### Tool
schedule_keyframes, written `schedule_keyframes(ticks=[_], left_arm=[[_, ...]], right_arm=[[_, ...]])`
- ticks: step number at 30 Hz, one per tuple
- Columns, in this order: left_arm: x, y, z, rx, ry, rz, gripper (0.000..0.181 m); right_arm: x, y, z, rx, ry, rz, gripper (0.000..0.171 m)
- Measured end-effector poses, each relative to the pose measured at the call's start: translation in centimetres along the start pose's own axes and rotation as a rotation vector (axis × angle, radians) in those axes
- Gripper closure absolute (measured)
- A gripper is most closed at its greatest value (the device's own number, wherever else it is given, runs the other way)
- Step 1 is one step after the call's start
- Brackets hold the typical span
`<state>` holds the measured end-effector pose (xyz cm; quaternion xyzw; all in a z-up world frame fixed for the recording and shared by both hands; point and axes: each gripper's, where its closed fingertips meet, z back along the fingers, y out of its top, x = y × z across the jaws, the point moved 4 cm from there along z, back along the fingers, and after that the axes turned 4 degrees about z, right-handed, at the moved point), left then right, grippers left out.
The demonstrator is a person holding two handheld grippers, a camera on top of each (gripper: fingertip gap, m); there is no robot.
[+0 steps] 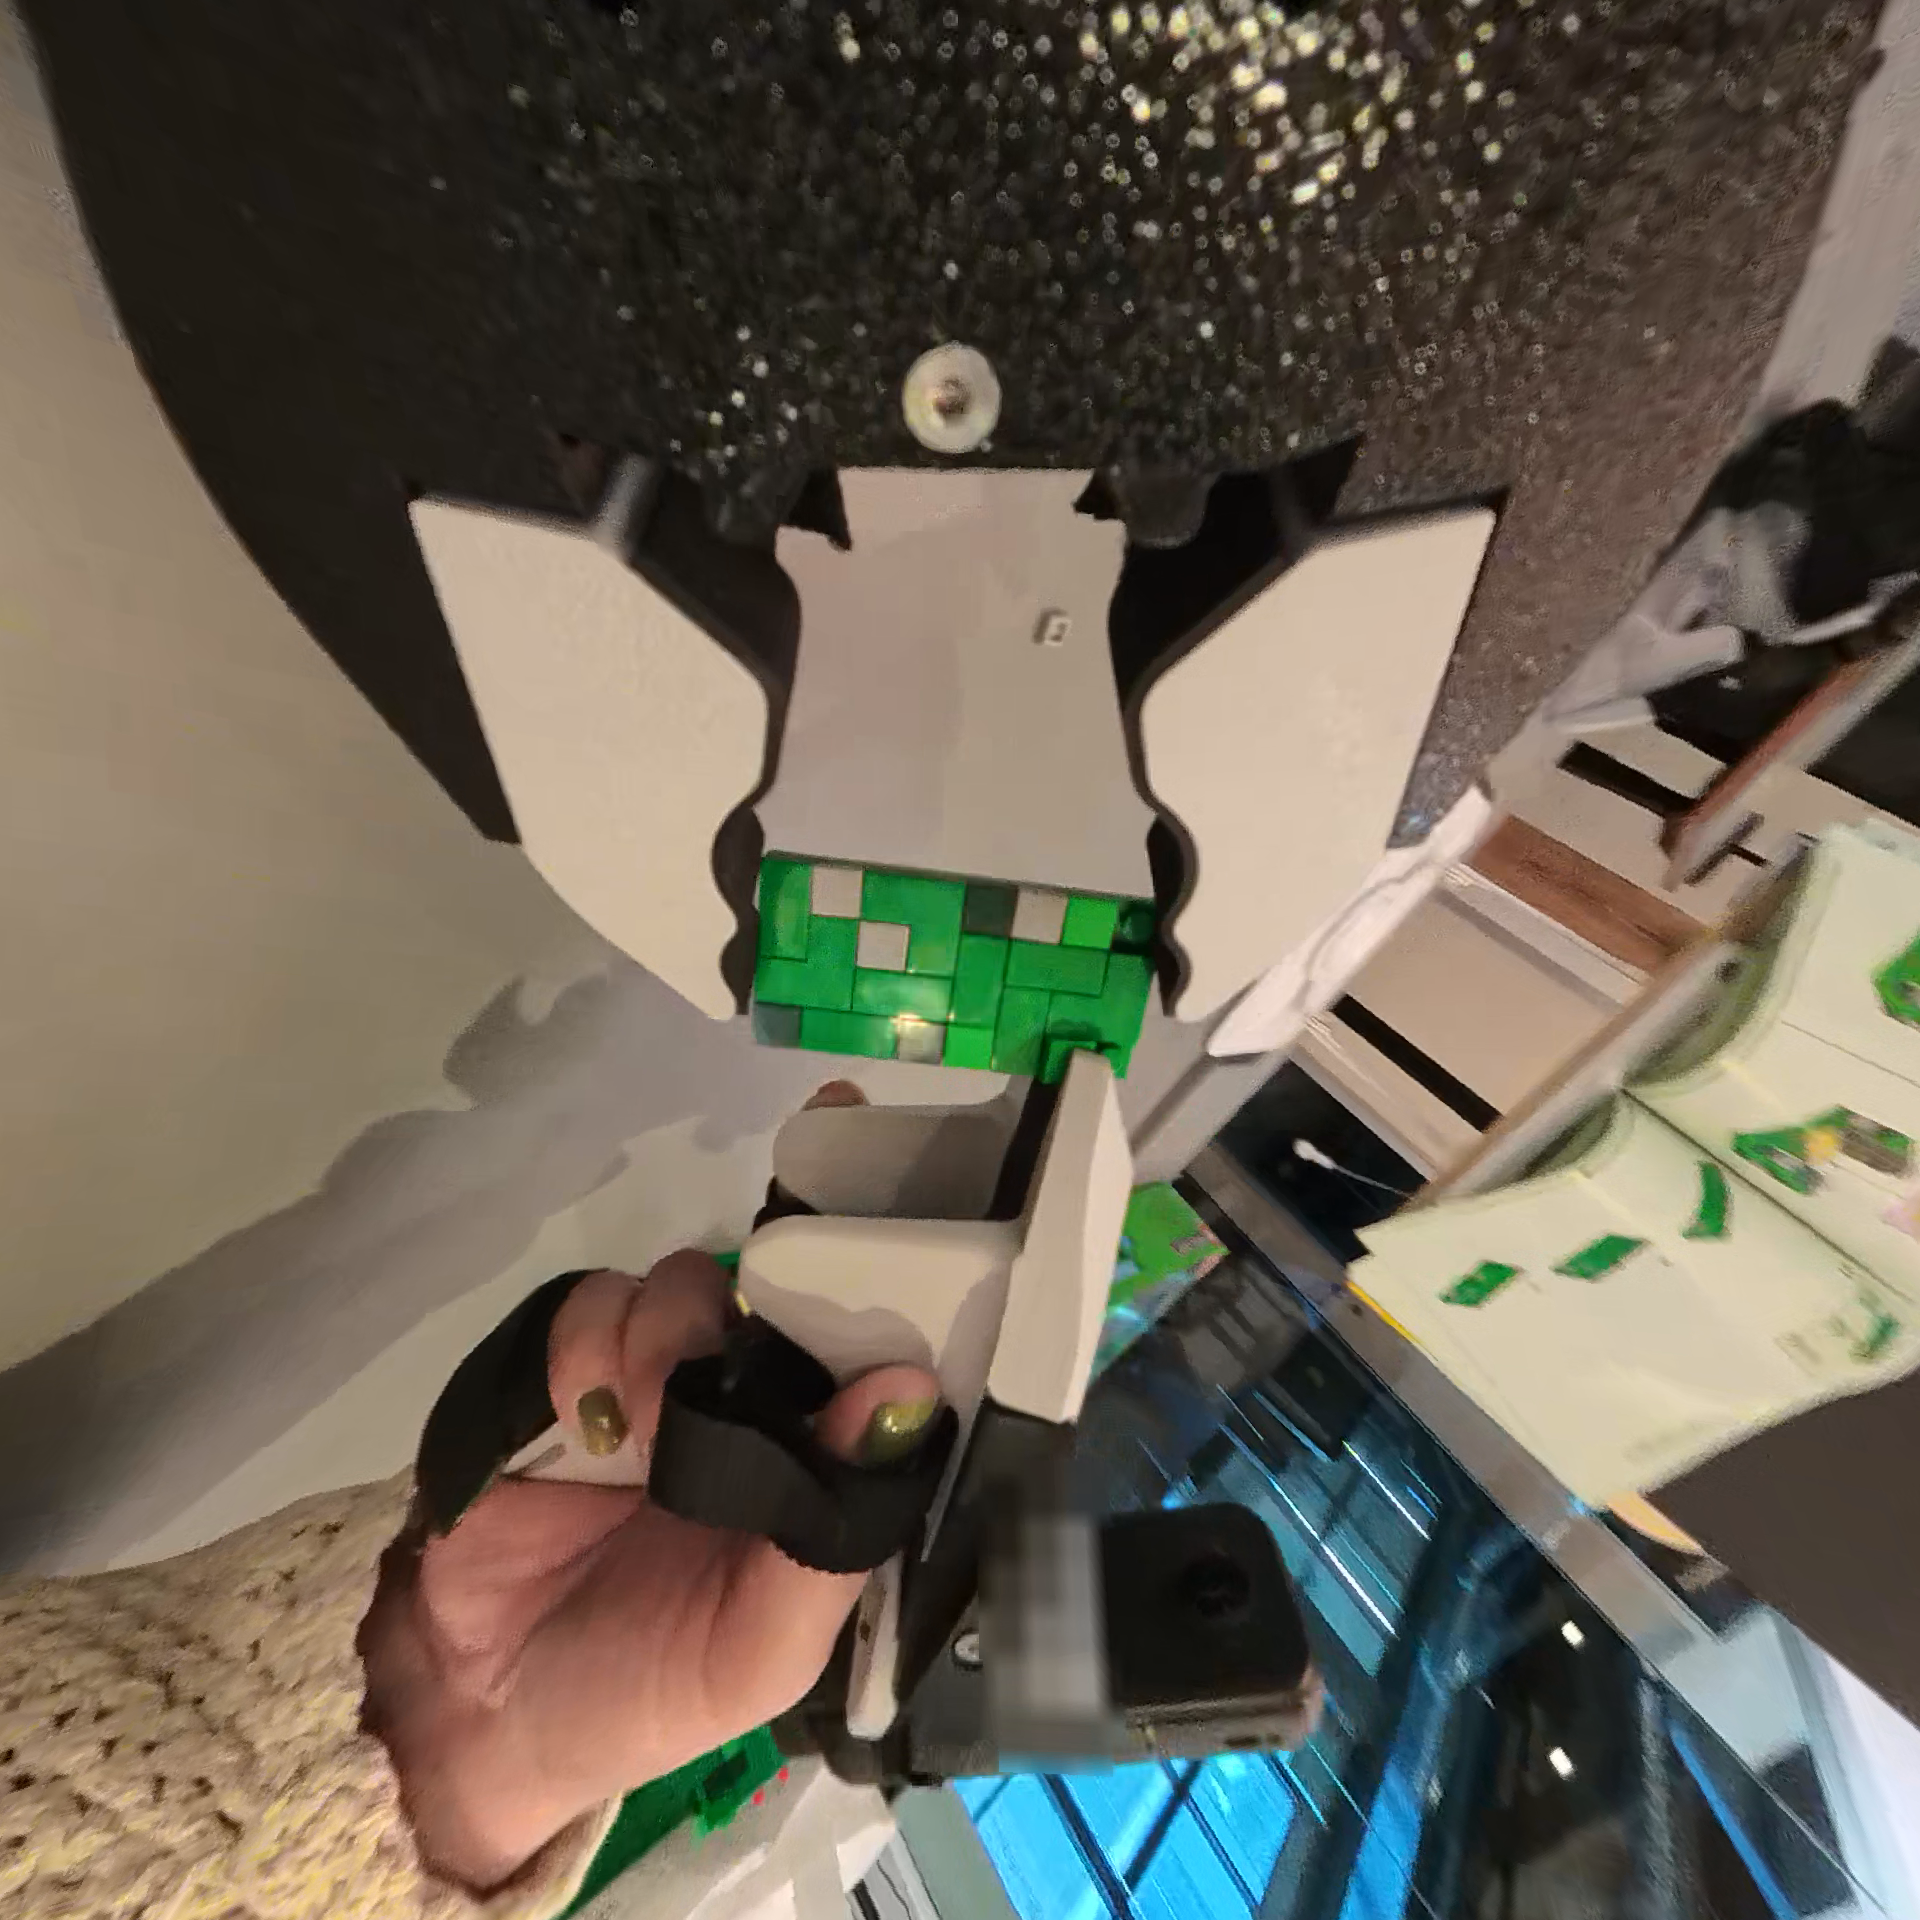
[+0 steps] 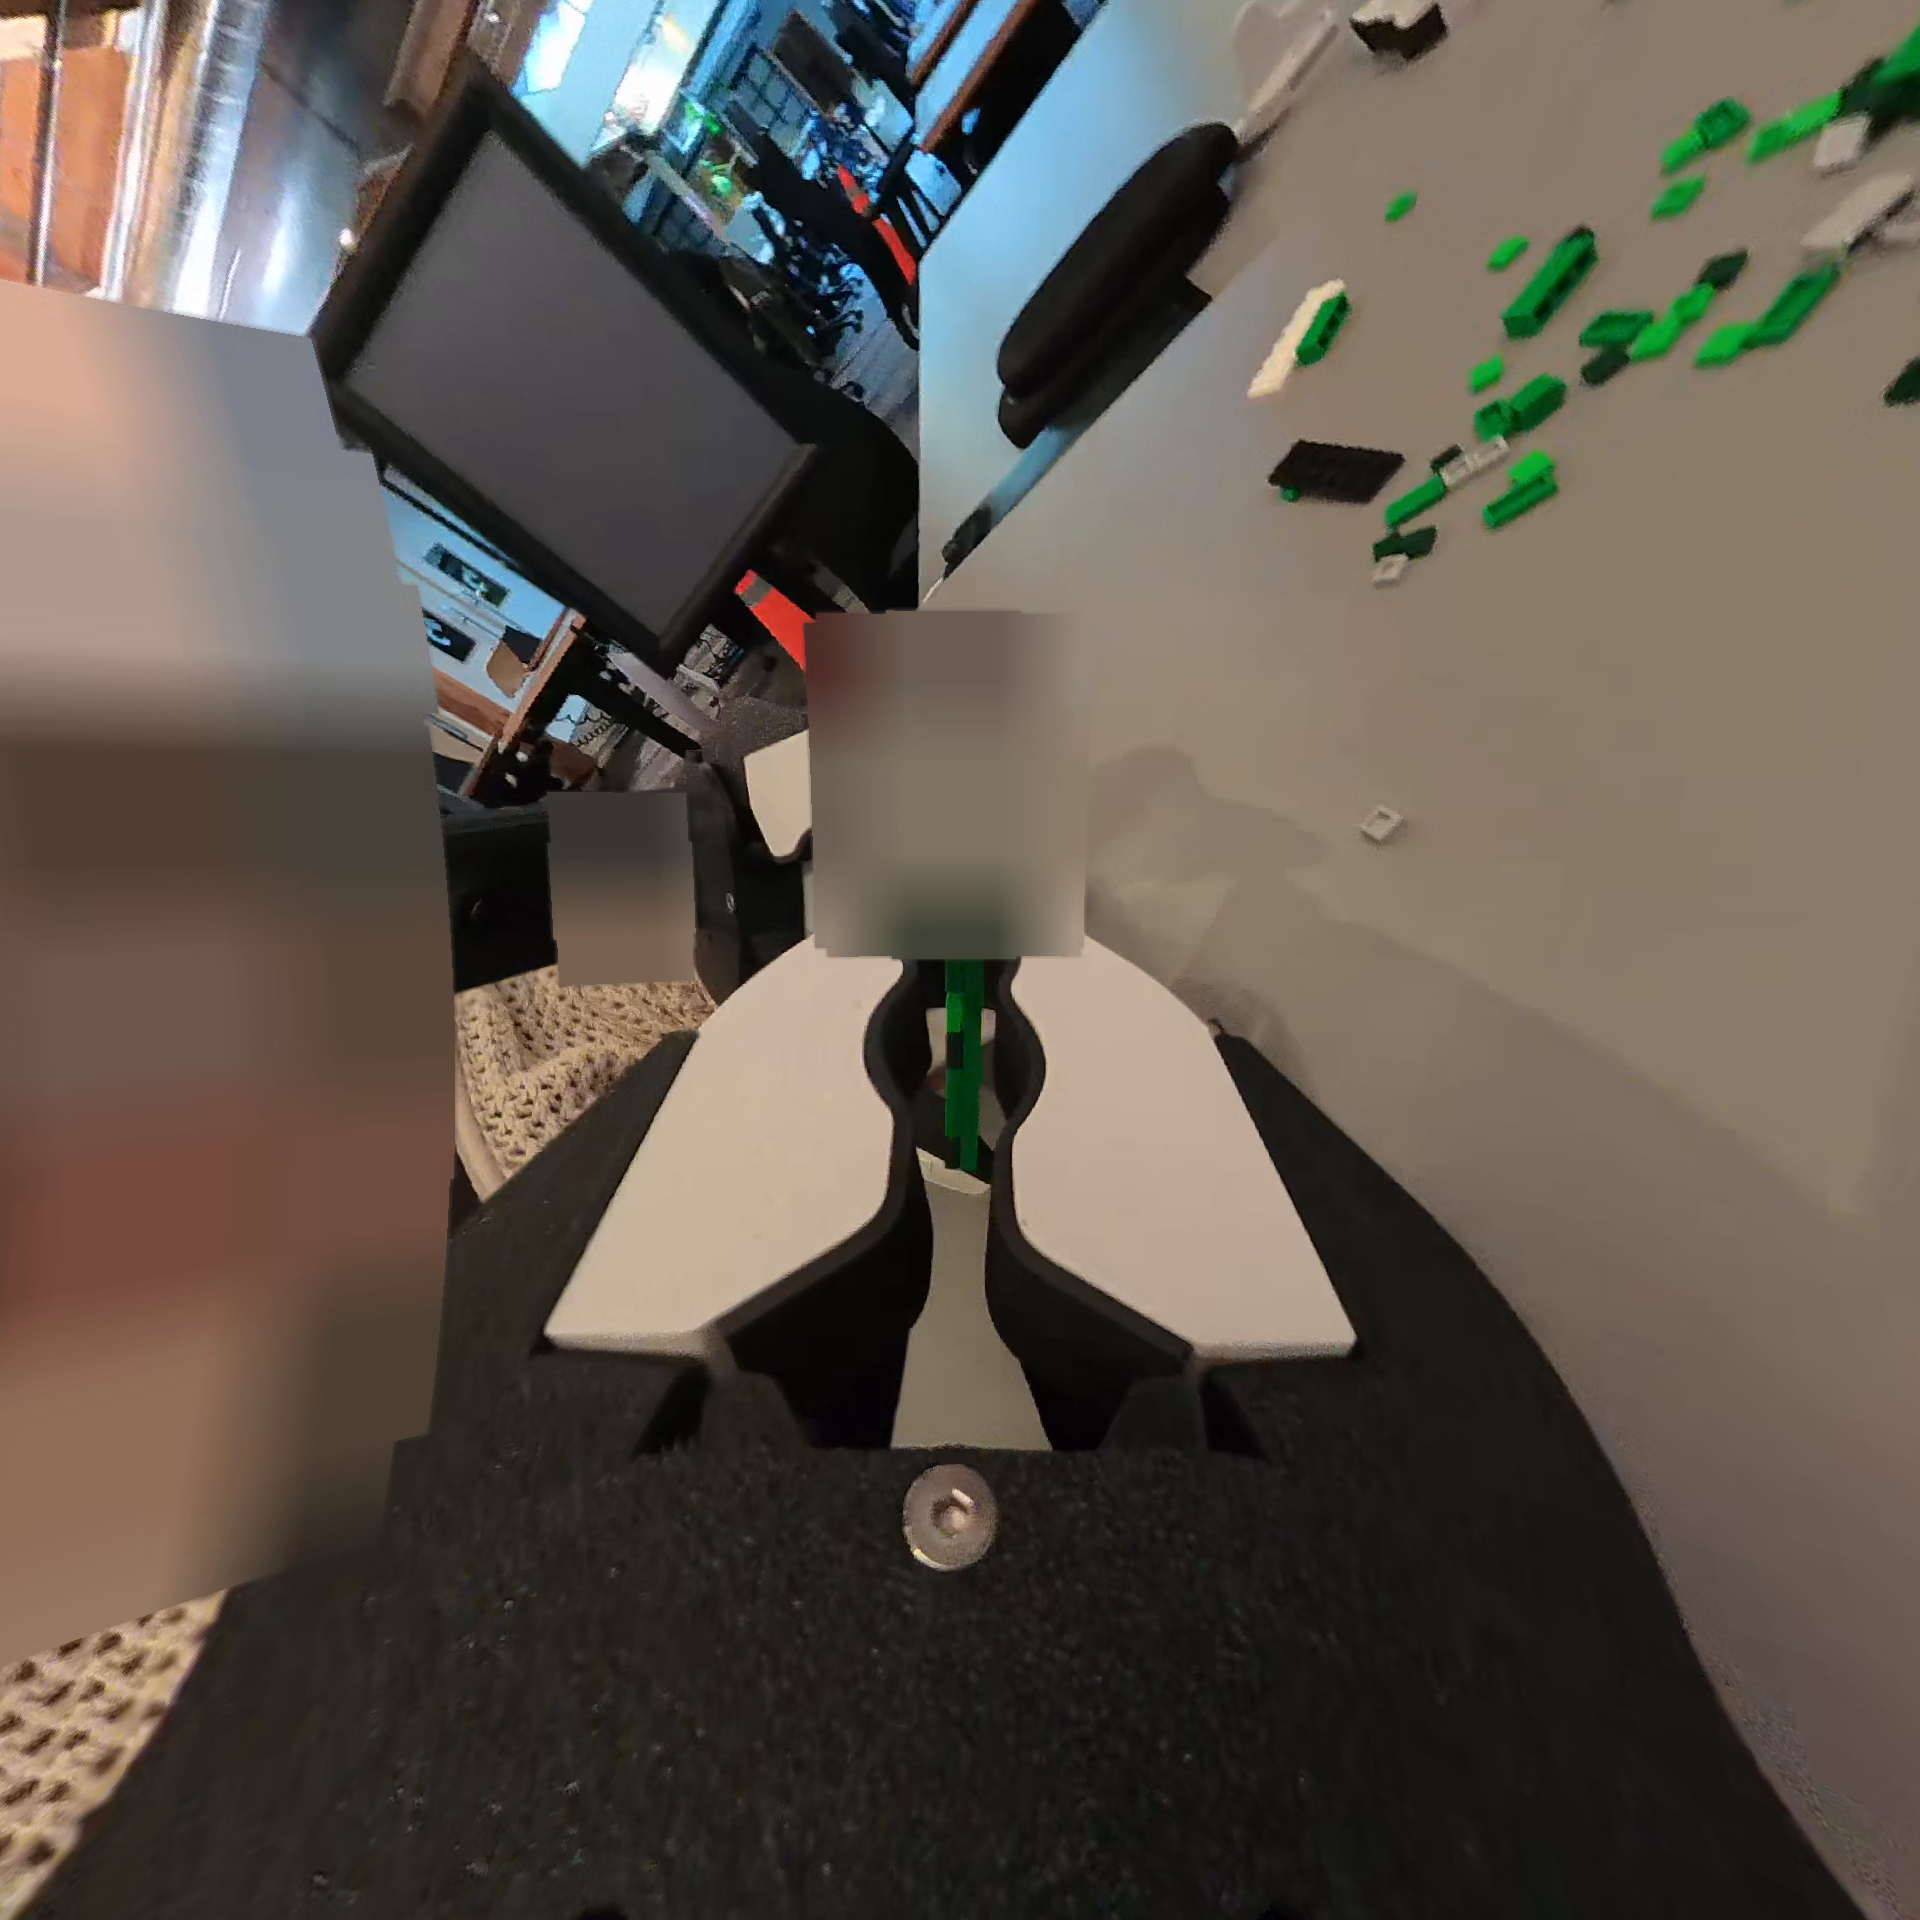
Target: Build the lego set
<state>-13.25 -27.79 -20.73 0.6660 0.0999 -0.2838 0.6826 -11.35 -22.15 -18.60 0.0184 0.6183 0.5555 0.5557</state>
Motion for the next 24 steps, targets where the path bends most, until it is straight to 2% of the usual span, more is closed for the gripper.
schedule_keyframes(ticks=[1,5,8,18,24], left_arm=[[0.0,-0.2,0.0,-0.011,-0.015,0.031,0.109],[-0.1,-0.7,-0.3,-0.040,-0.072,0.167,0.109],[-0.2,-0.9,-0.3,-0.046,-0.093,0.216,0.109],[-0.3,-1.0,-0.3,-0.050,-0.104,0.239,0.109],[-0.4,-0.9,-0.3,-0.046,-0.100,0.240,0.109]], right_arm=[[0.2,0.0,-0.1,-0.002,-0.007,-0.038,0.165],[1.0,-0.1,-0.3,-0.004,-0.018,-0.156,0.165],[1.2,-0.1,-0.4,-0.005,-0.023,-0.170,0.164],[1.5,0.1,-0.4,-0.012,-0.053,-0.153,0.156],[1.3,-0.3,-0.7,-0.043,-0.024,-0.169,0.160]])
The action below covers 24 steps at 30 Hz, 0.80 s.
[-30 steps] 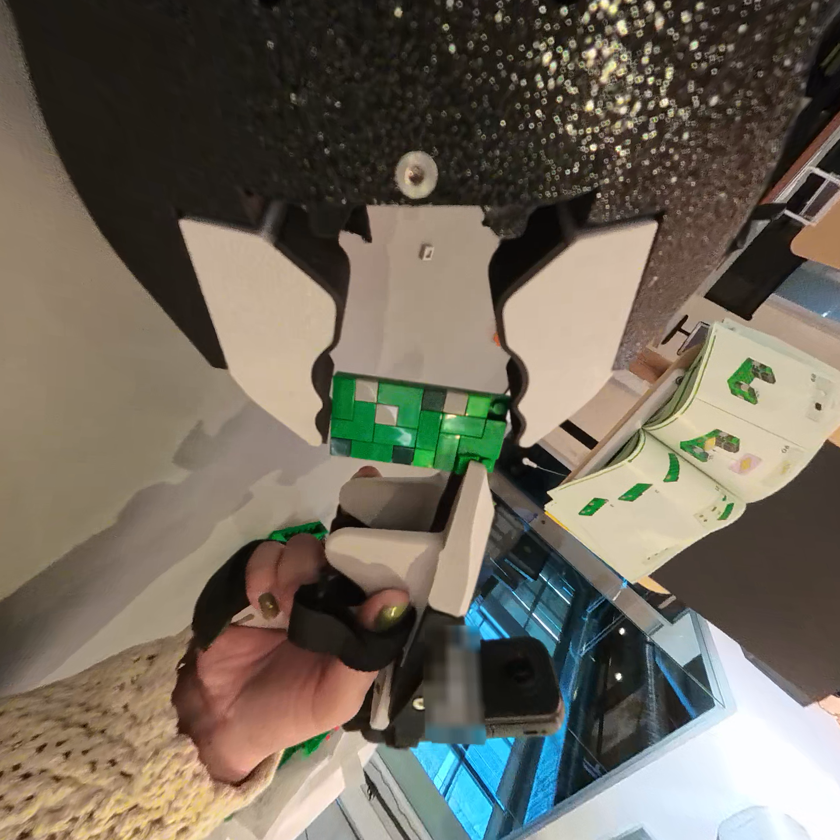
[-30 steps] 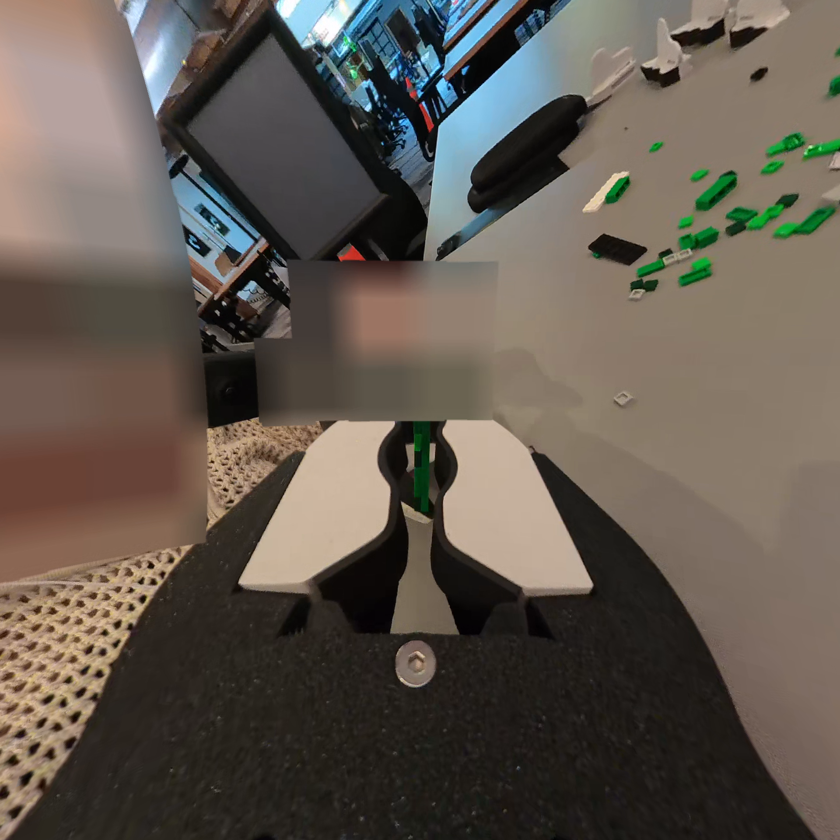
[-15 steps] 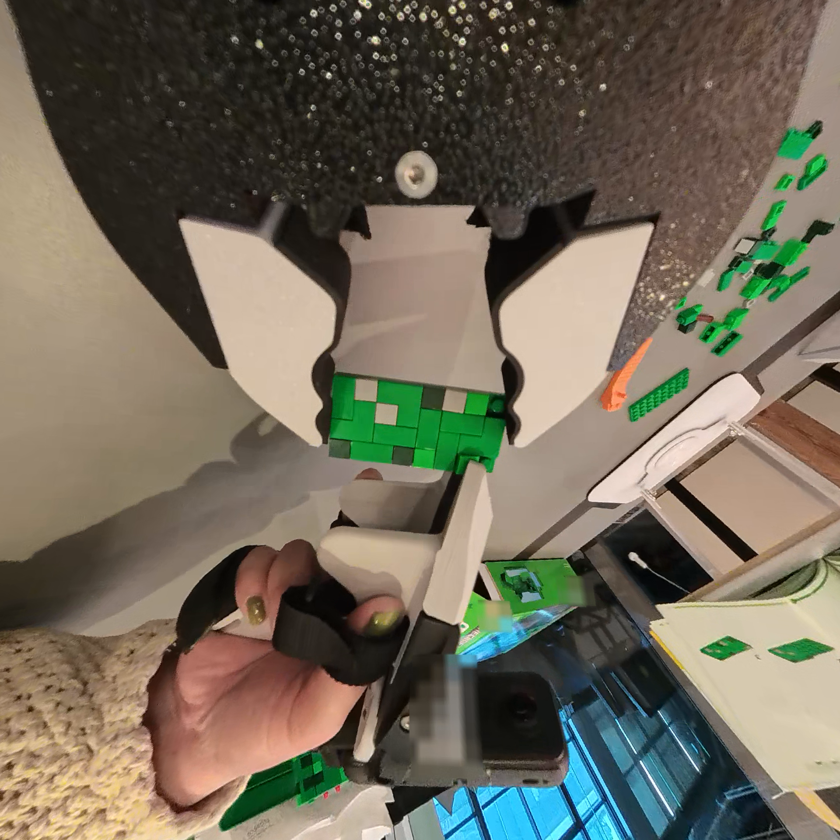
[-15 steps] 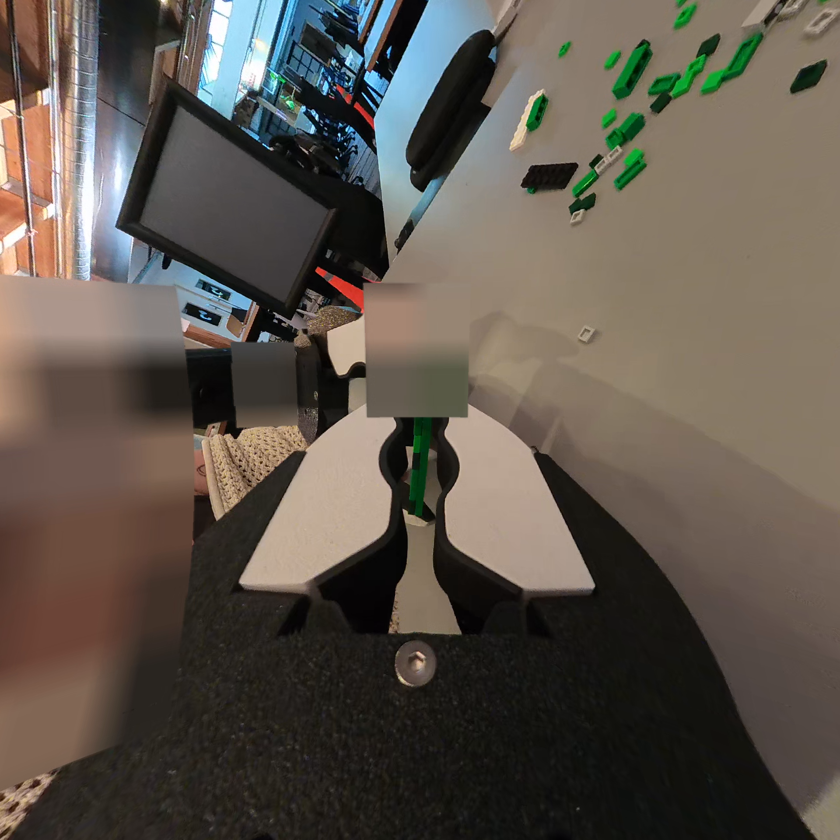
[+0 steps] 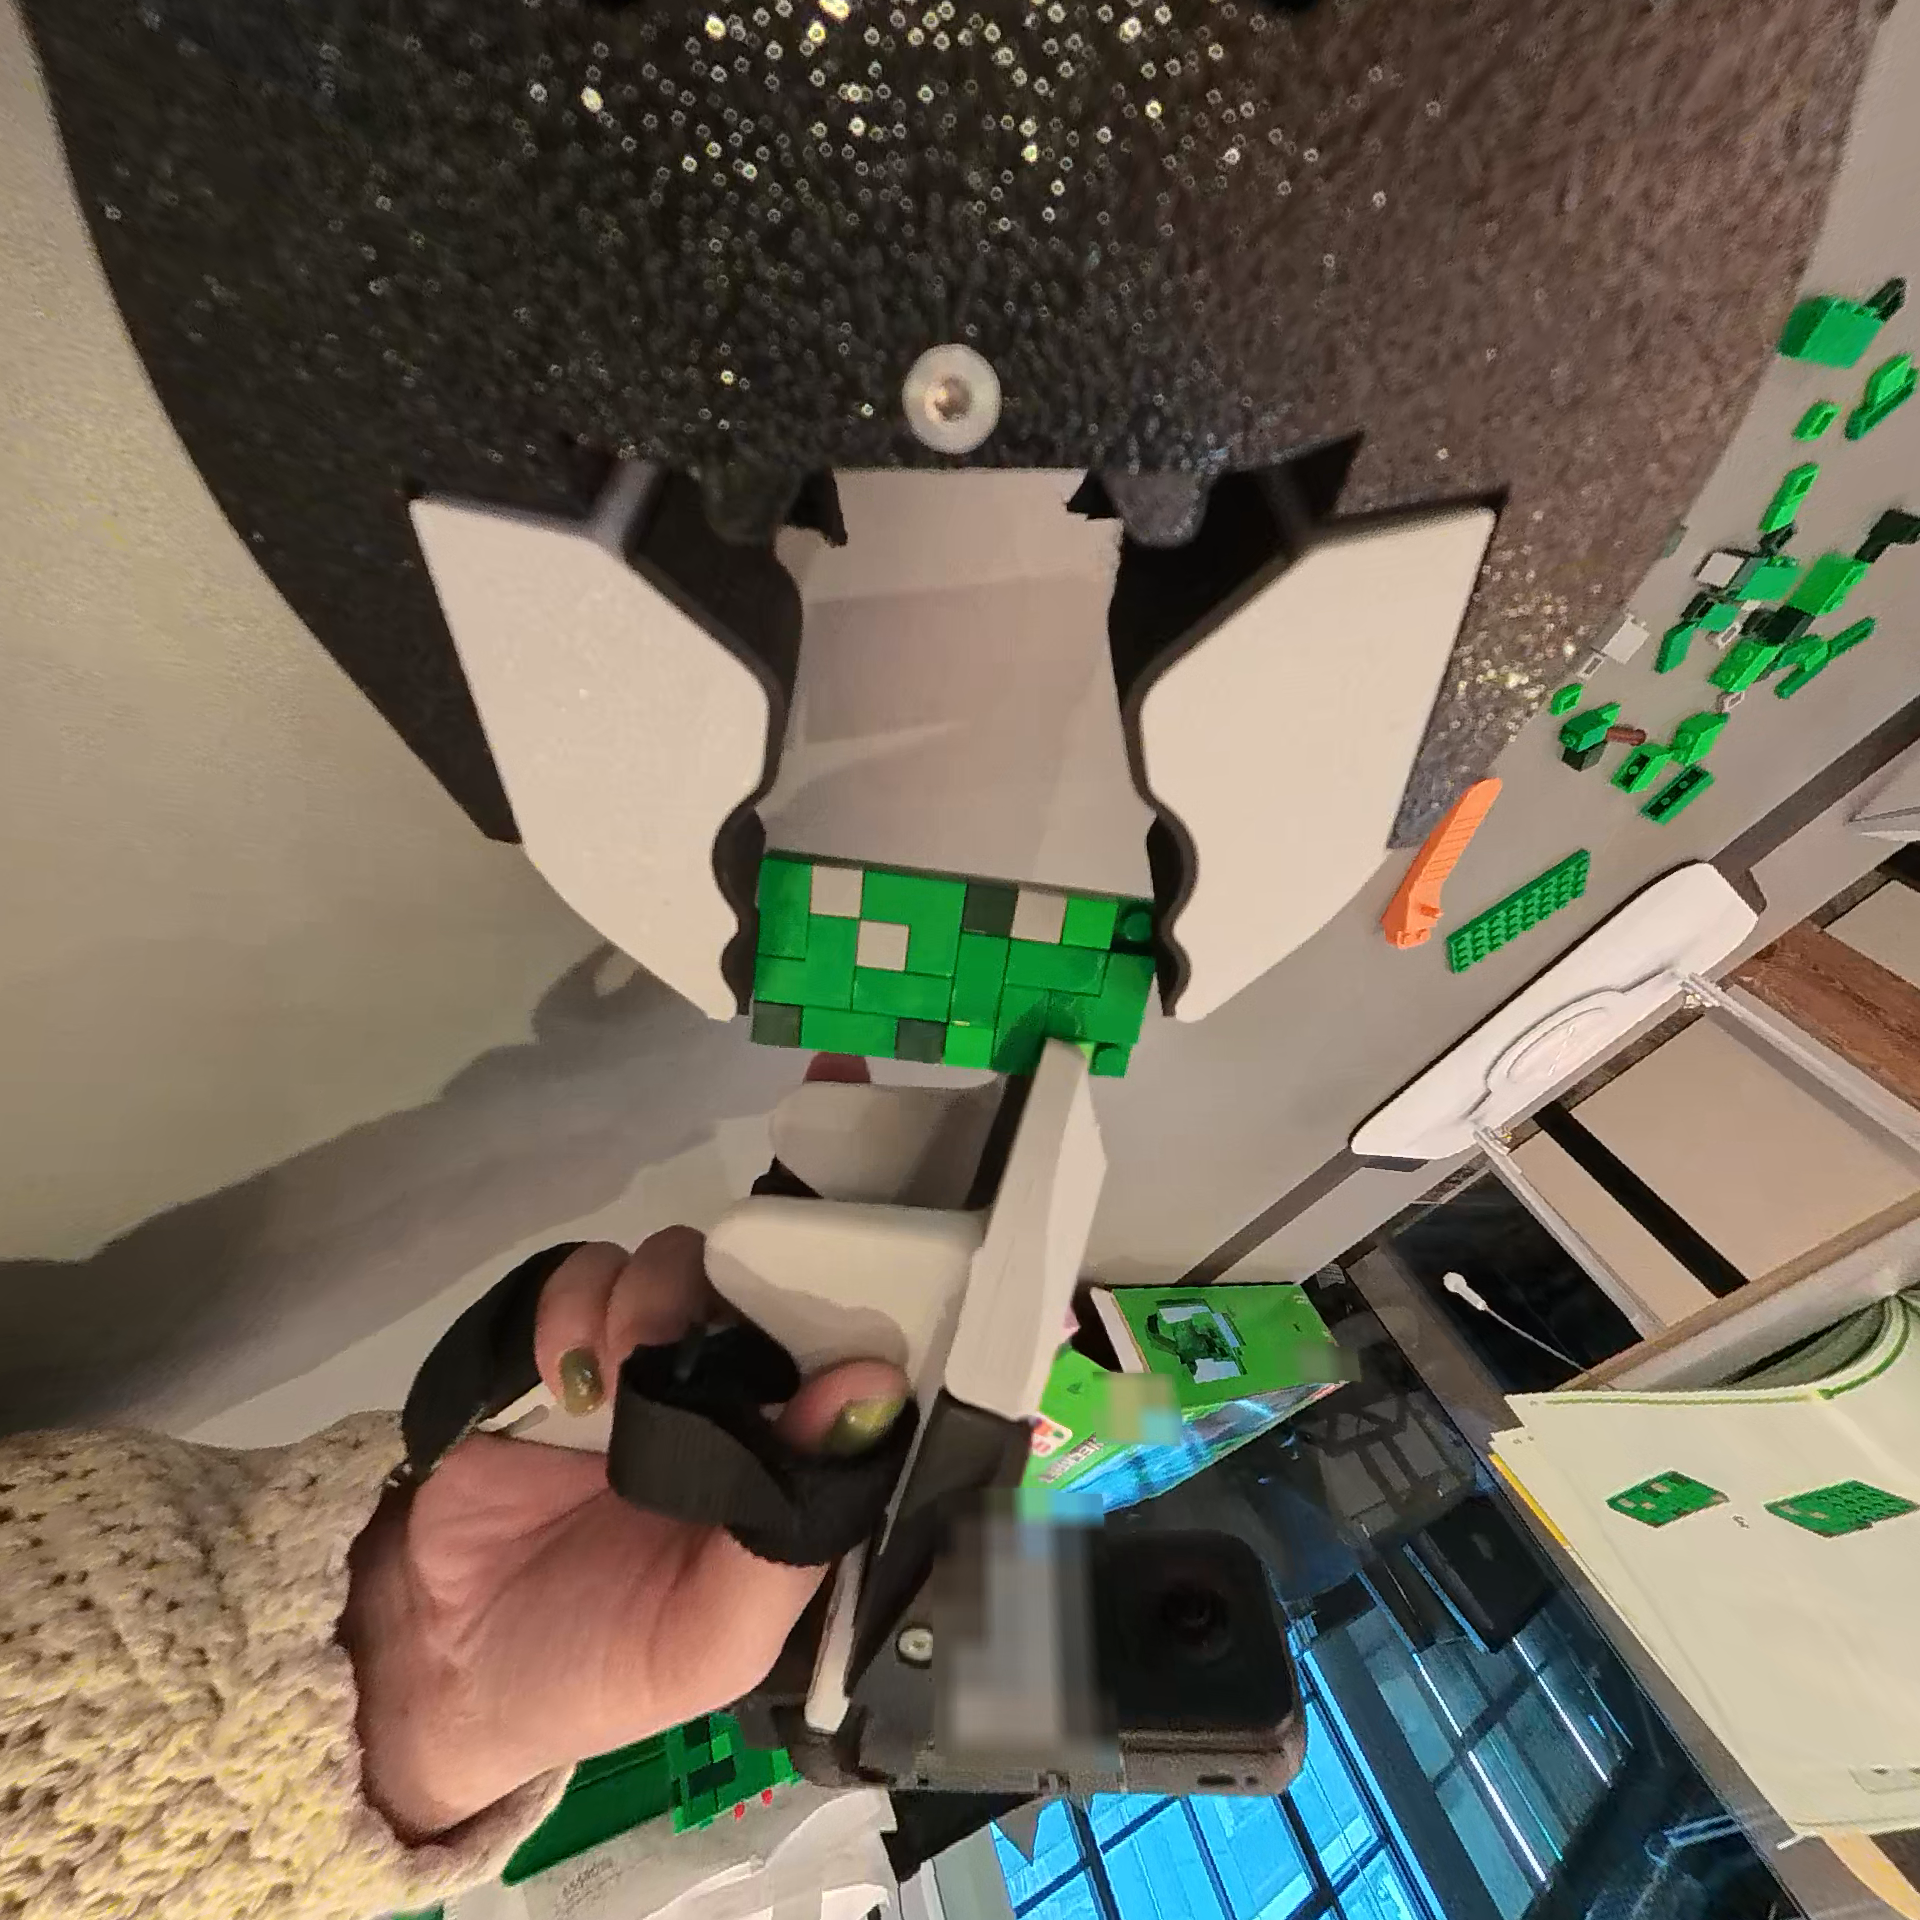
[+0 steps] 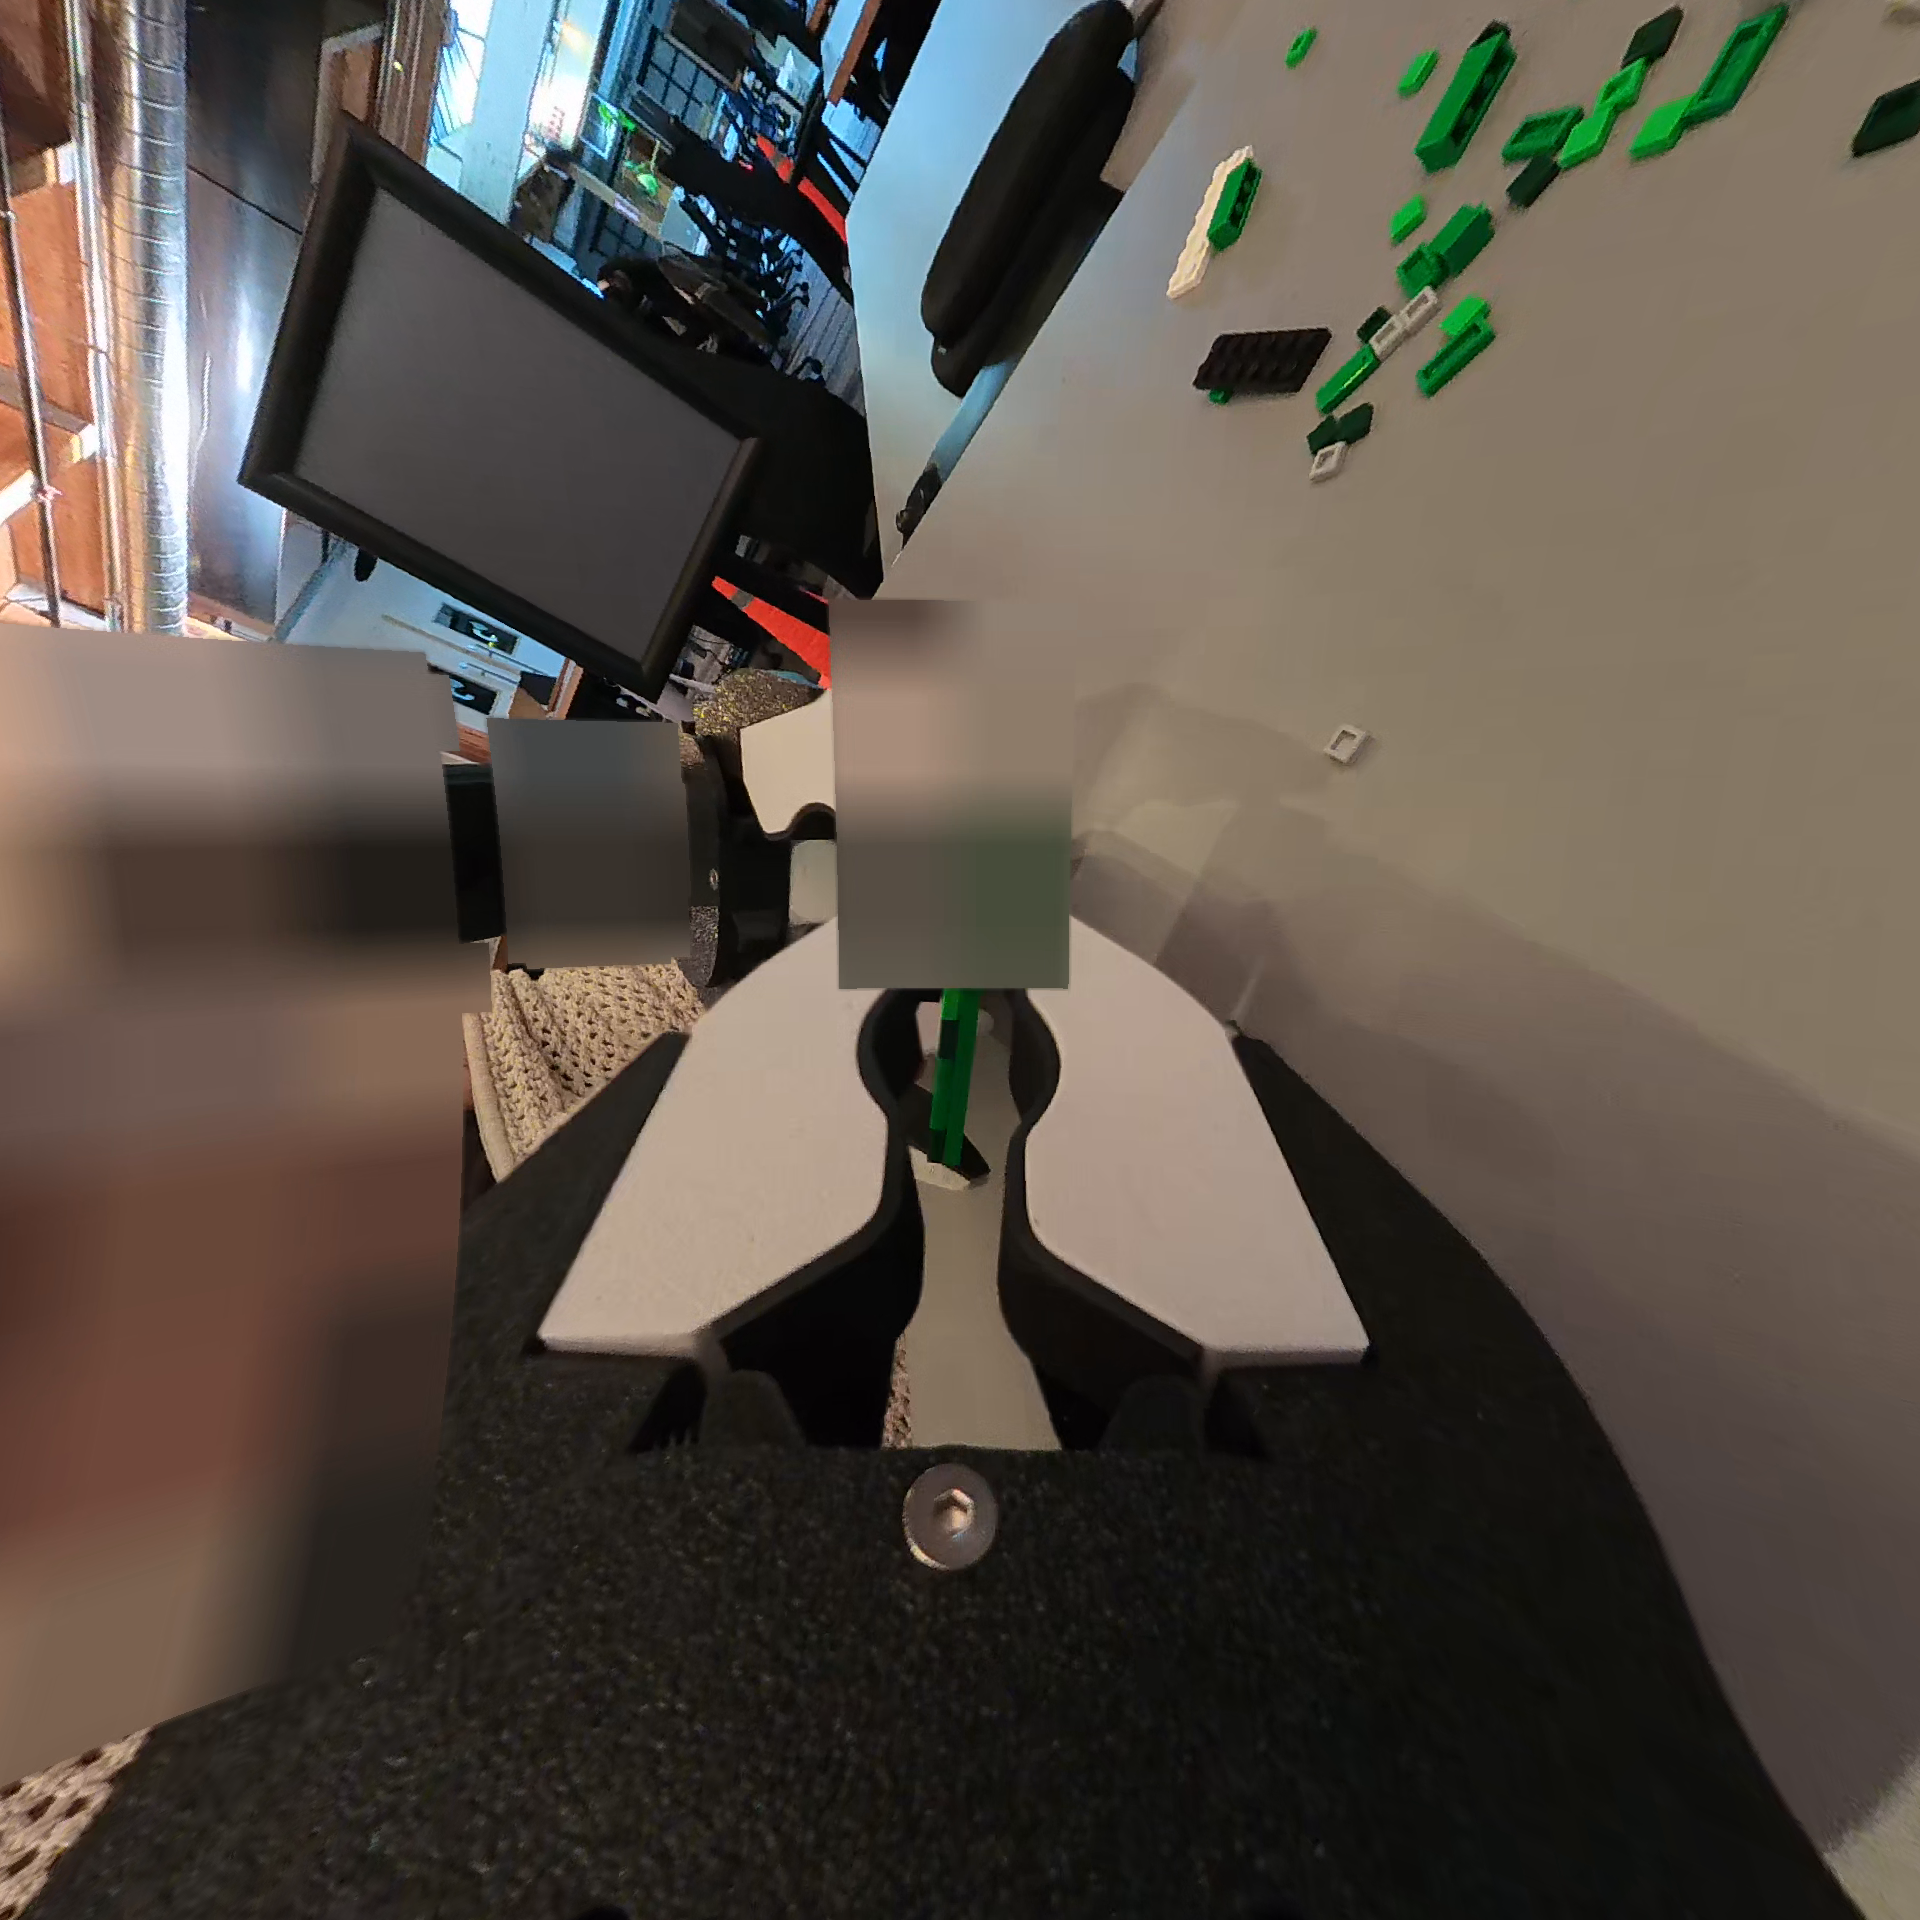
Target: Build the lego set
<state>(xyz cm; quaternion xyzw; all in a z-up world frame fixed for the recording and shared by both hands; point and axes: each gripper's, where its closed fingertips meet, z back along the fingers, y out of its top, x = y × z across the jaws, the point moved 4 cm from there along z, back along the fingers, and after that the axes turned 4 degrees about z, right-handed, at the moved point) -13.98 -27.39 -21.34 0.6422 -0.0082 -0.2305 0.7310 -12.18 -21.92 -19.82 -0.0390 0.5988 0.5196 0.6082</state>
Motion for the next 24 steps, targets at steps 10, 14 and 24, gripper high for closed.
schedule_keyframes(ticks=[10,14,24], left_arm=[[0.1,0.2,0.1,0.012,0.002,-0.028,0.109],[0.3,0.4,0.3,0.026,0.015,-0.076,0.109],[-0.4,0.4,0.5,0.035,0.011,-0.012,0.109]], right_arm=[[-0.4,-0.2,0.0,-0.017,0.010,0.046,0.164],[-0.6,-0.3,0.0,-0.025,0.012,0.081,0.164],[-0.1,0.6,1.1,0.064,-0.091,0.237,0.149]])
